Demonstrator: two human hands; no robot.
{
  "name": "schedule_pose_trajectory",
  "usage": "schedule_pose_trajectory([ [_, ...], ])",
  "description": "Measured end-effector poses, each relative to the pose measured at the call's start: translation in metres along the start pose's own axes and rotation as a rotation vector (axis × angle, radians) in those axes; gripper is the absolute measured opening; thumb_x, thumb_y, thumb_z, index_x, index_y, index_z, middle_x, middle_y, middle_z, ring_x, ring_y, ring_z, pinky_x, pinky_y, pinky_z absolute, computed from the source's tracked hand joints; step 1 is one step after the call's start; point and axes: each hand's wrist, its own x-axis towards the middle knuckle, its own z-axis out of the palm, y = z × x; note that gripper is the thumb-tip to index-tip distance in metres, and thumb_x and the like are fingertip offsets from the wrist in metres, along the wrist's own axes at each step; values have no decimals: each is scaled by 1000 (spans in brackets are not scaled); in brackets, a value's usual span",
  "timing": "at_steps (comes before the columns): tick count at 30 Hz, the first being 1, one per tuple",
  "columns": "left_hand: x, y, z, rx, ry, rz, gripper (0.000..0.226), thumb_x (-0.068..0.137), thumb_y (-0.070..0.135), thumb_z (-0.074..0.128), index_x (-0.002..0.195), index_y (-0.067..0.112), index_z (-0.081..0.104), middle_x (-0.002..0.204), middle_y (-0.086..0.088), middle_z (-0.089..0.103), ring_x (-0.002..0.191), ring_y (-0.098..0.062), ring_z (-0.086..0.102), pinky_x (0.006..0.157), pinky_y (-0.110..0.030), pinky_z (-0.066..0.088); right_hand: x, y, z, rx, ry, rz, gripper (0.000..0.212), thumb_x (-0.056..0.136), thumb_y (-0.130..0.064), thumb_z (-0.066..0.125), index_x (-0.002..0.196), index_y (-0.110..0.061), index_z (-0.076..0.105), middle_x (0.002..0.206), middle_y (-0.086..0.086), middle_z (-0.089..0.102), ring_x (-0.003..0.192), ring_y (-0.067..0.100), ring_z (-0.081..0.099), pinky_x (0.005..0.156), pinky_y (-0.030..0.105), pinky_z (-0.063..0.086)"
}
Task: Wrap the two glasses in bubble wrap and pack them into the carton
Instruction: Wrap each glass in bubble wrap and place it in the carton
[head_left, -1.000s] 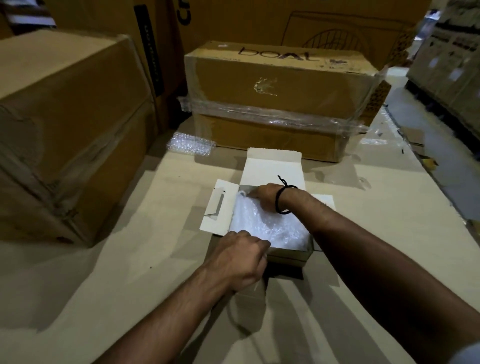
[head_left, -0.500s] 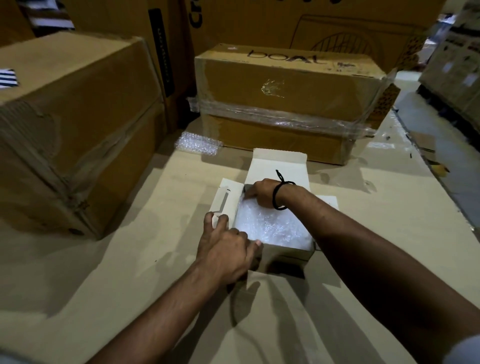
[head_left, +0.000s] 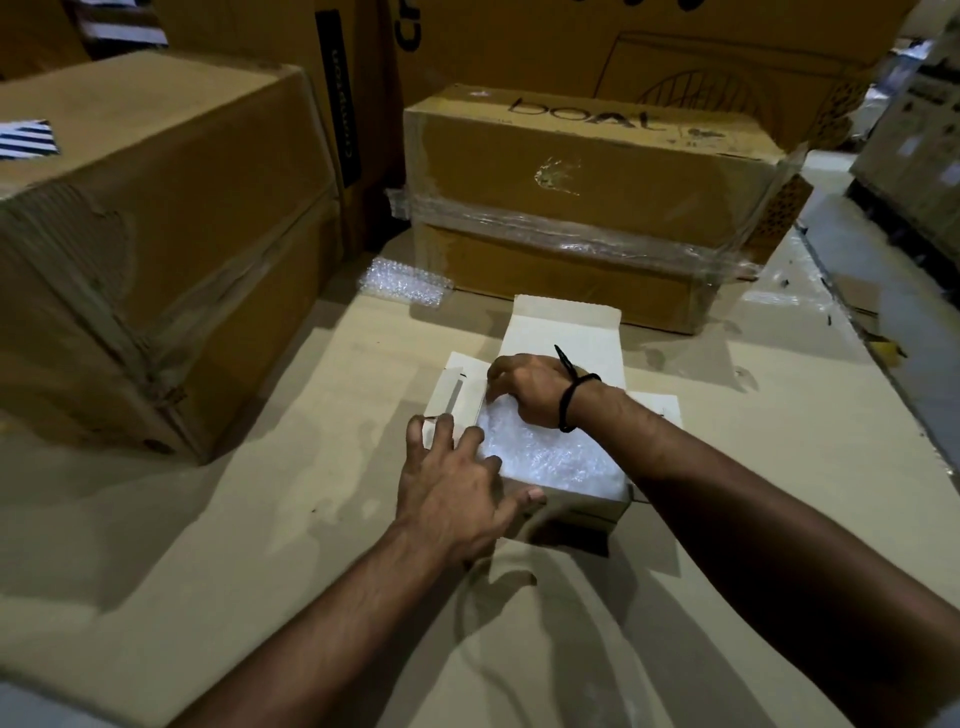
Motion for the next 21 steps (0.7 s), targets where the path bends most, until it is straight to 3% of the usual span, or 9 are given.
schedule_pose_trajectory([
  [2,2,3,-1,-16,13,-18,89,80,80,3,111,30,70,139,3,47,133,-29,31,107,-54,7,-2,0,2,11,26,19,59,76,6,44,122,-26,60,130,-3,56,123,18,48,97,33,43],
  [5,3,5,2,-23,8,-13,93,78,80,0,109,27,70,131,5,55,130,-29,34,107,-53,7,-3,-1,5,31,13,27,62,75,7,45,126,-28,55,124,-5,61,119,19,51,92,34,45],
  [8,4,6,7,-47,-13,-17,93,77,80,-1,108,25,67,119,5,63,127,-28,37,107,-52,10,-1,0,4,5,23,-11,62,75,8,45,127,-24,58,128,-2,60,122,20,50,96,37,44],
  [13,7,7,8,-98,-13,-41,90,76,79,1,108,24,66,117,6,65,127,-26,37,105,-49,5,-4,0,3,-27,93,-70,56,75,10,44,120,-16,65,129,4,59,122,24,49,97,37,44],
  [18,8,3,5,-84,-50,-22,82,83,77,9,110,26,68,121,6,64,129,-25,36,108,-52,5,-1,-2,13,-54,-1,-45,55,78,4,46,124,-20,63,131,2,59,125,23,48,103,35,42],
  [21,4,1,1,-54,65,-36,75,86,73,17,107,26,72,120,5,66,122,-26,47,103,-50,15,4,-1,20,-60,-85,14,52,82,-6,44,127,-27,59,131,1,58,120,25,53,96,39,48],
])
